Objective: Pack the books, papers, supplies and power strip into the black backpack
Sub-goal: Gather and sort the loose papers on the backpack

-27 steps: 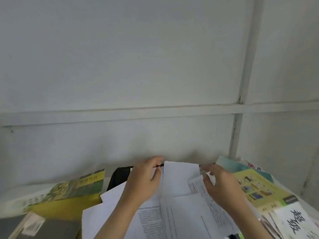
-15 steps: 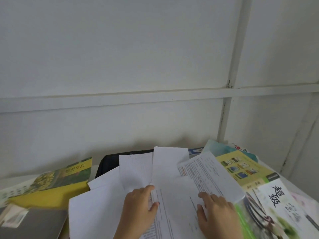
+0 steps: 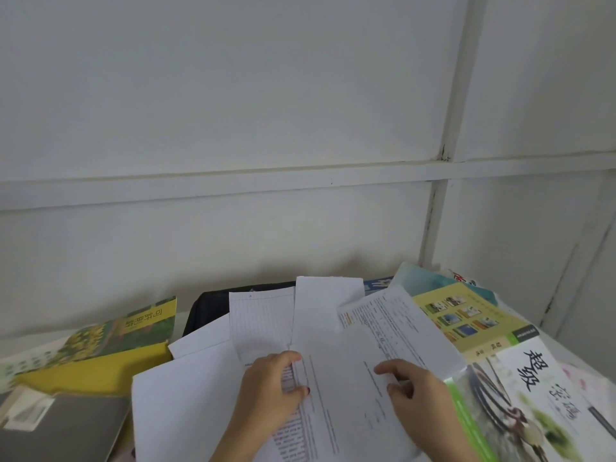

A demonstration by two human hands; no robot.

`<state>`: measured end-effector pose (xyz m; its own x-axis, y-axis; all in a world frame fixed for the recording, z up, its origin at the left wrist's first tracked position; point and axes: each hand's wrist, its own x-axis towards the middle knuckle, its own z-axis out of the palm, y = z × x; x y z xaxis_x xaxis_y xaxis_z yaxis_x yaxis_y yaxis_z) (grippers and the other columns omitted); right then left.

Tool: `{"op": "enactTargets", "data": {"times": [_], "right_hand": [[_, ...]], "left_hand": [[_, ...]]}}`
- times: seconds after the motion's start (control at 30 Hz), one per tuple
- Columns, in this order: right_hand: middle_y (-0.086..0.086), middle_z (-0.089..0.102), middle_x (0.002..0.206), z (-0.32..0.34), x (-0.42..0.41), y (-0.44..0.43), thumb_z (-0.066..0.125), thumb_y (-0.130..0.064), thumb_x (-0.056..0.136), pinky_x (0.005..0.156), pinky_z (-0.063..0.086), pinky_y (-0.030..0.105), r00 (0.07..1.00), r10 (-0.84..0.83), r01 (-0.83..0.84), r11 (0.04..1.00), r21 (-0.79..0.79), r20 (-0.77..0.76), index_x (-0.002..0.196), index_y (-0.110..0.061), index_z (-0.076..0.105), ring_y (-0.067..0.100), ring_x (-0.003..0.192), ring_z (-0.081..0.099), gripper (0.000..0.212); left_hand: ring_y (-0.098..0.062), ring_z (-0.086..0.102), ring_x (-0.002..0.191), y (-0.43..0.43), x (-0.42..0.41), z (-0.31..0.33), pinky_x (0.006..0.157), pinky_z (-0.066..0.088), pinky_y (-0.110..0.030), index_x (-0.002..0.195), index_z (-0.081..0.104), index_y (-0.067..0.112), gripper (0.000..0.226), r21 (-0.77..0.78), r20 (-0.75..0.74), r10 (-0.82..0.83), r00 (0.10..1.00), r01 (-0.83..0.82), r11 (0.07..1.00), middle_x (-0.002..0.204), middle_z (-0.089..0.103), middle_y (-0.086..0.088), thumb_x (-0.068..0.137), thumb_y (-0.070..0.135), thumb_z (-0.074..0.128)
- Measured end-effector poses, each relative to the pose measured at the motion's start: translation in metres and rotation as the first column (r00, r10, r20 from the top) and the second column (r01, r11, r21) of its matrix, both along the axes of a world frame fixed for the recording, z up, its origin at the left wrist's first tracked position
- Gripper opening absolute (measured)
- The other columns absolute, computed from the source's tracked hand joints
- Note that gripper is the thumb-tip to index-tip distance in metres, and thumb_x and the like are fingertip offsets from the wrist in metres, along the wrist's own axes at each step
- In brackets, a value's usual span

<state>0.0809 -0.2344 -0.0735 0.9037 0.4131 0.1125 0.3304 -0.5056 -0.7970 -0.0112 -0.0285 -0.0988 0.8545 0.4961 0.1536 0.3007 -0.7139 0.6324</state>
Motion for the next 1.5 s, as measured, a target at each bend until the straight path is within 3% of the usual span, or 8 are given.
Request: {"op": "enactTargets", "data": {"times": [0.13, 0.4, 0.57, 0.67, 0.8, 1.03, 1.23, 1.5], "right_hand": [[0.0, 0.066, 0.066, 0.006, 0.007, 0.003, 0.055, 0.006, 0.084, 0.045, 0.034, 0.013, 0.999, 0.003, -0.001, 0.997, 0.072, -0.036, 0.079, -0.034, 0.068, 0.007, 0.04, 0.038, 0.042], [-0.013, 0.061, 0.093, 0.021, 0.014, 0.005, 0.054, 0.003, 0.087, 0.053, 0.038, 0.005, 0.993, -0.02, 0.05, 0.967, 0.251, -0.12, 0.082, -0.03, 0.071, 0.011, 0.073, 0.058, 0.037], [-0.009, 0.064, 0.096, 0.031, 0.022, 0.0, 0.056, 0.002, 0.087, 0.061, 0.042, 0.025, 0.984, -0.056, 0.121, 0.913, 0.391, -0.171, 0.085, -0.027, 0.072, 0.016, 0.073, 0.059, 0.033], [-0.015, 0.064, 0.095, 0.037, 0.036, -0.006, 0.058, -0.006, 0.087, 0.054, 0.039, 0.024, 0.987, -0.161, 0.16, 0.958, 0.236, -0.018, 0.09, -0.033, 0.07, 0.012, 0.07, 0.055, 0.03], [-0.012, 0.065, 0.095, 0.039, 0.053, -0.015, 0.057, -0.015, 0.088, 0.052, 0.034, 0.02, 0.945, -0.229, 0.264, 0.956, -0.131, 0.232, 0.105, -0.035, 0.066, 0.008, 0.075, 0.053, 0.028], [0.003, 0.062, 0.123, 0.032, 0.067, -0.017, 0.053, -0.003, 0.085, 0.07, 0.034, 0.023, 0.972, -0.197, 0.225, 0.934, -0.277, 0.126, 0.117, -0.021, 0.063, 0.022, 0.106, 0.057, 0.038], [0.006, 0.058, 0.117, 0.044, 0.076, -0.014, 0.047, 0.007, 0.081, 0.076, 0.032, 0.023, 0.979, -0.196, 0.19, 0.976, -0.107, -0.055, 0.111, -0.018, 0.066, 0.02, 0.107, 0.051, 0.043], [-0.001, 0.062, 0.083, 0.07, 0.082, 0.008, 0.049, 0.005, 0.084, 0.071, 0.042, 0.031, 0.971, -0.045, 0.091, 0.978, 0.189, -0.236, 0.081, -0.027, 0.07, 0.023, 0.077, 0.052, 0.039]], "left_hand": [[-0.004, 0.043, 0.115, 0.003, 0.005, 0.002, 0.1, 0.031, -0.018, 0.119, 0.054, 0.036, 0.042, -0.092, 0.006, 0.015, 1.0, -0.015, 0.996, 0.115, 0.049, 0.019, 0.081, 0.032, 0.07], [0.001, 0.043, 0.112, -0.002, 0.018, 0.015, 0.086, 0.032, -0.014, 0.101, 0.056, 0.04, 0.02, -0.338, 0.056, -0.064, 0.996, 0.079, 0.938, 0.115, 0.053, 0.022, 0.089, 0.026, 0.062], [-0.005, 0.055, 0.096, -0.007, 0.03, 0.03, 0.08, 0.044, -0.02, 0.096, 0.065, 0.03, 0.016, -0.52, 0.085, -0.043, 0.995, 0.081, 0.85, 0.099, 0.06, 0.008, 0.086, 0.017, 0.065], [-0.011, 0.059, 0.079, -0.013, 0.041, 0.041, 0.066, 0.048, -0.008, 0.092, 0.07, 0.027, 0.025, -0.527, 0.129, -0.044, 0.991, 0.106, 0.843, 0.09, 0.062, -0.004, 0.085, 0.004, 0.063], [-0.002, 0.054, 0.091, -0.029, 0.064, 0.046, 0.066, 0.039, 0.0, 0.121, 0.061, 0.025, 0.042, -0.478, 0.087, -0.123, 0.989, 0.15, 0.865, 0.108, 0.059, 0.0, 0.088, -0.001, 0.055], [-0.014, 0.041, 0.119, -0.051, 0.097, 0.035, 0.094, 0.039, -0.024, 0.144, 0.029, 0.019, 0.063, -0.61, -0.04, -0.135, 0.99, 0.083, 0.788, 0.142, 0.038, -0.003, 0.089, 0.003, 0.055], [-0.027, 0.044, 0.12, -0.054, 0.11, 0.028, 0.097, 0.043, -0.037, 0.136, 0.041, 0.016, 0.057, -0.791, -0.059, 0.072, 0.996, -0.09, 0.605, 0.136, 0.042, -0.01, 0.085, 0.001, 0.06], [-0.027, 0.06, 0.1, -0.033, 0.1, 0.032, 0.088, 0.051, -0.041, 0.109, 0.058, 0.022, 0.036, -0.877, 0.037, 0.119, 0.992, -0.025, 0.48, 0.107, 0.063, -0.009, 0.082, -0.002, 0.061]]}}
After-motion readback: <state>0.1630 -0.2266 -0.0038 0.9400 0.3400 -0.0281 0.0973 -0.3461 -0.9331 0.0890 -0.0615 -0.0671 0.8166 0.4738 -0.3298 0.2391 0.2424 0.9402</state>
